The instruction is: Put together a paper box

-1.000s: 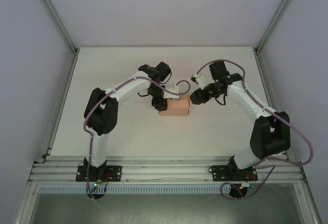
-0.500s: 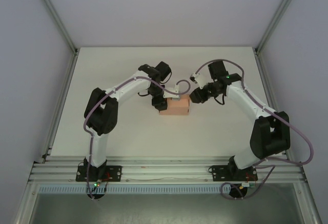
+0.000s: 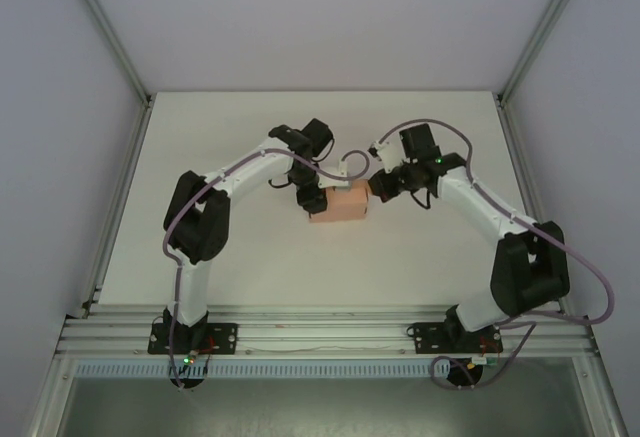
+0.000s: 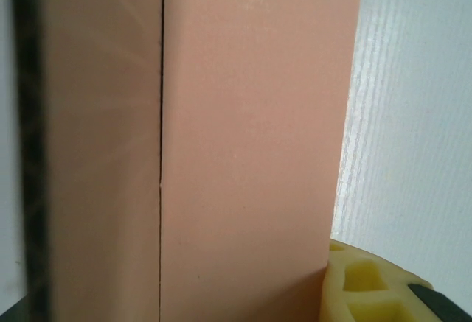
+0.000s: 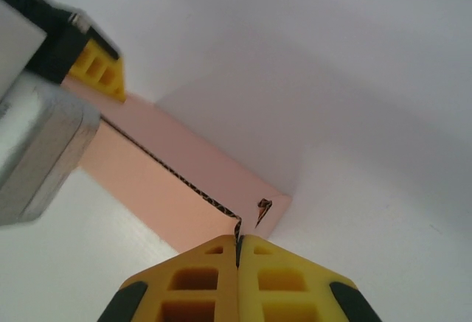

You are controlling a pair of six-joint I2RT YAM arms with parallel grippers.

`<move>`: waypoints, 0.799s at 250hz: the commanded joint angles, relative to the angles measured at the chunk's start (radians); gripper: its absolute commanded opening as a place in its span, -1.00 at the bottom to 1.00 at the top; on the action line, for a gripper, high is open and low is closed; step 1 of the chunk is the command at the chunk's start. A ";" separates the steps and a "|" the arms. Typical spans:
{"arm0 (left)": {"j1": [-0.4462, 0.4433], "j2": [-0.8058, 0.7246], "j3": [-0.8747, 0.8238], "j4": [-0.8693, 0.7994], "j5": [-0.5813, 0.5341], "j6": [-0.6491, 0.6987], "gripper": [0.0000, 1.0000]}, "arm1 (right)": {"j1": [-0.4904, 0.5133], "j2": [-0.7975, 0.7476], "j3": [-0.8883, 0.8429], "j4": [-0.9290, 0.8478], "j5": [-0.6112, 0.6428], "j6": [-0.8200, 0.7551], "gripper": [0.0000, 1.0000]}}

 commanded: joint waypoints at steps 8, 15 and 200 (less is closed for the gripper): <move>0.003 -0.009 -0.028 0.187 -0.005 -0.087 -0.45 | 0.121 -0.079 -0.142 0.307 0.246 0.357 -1.00; 0.003 -0.010 -0.032 0.195 -0.005 -0.092 -0.45 | 0.134 -0.094 -0.173 0.364 0.283 0.415 -1.00; 0.018 -0.024 -0.061 0.146 -0.004 -0.006 -0.45 | 0.167 -0.101 -0.500 0.611 0.396 0.324 -1.00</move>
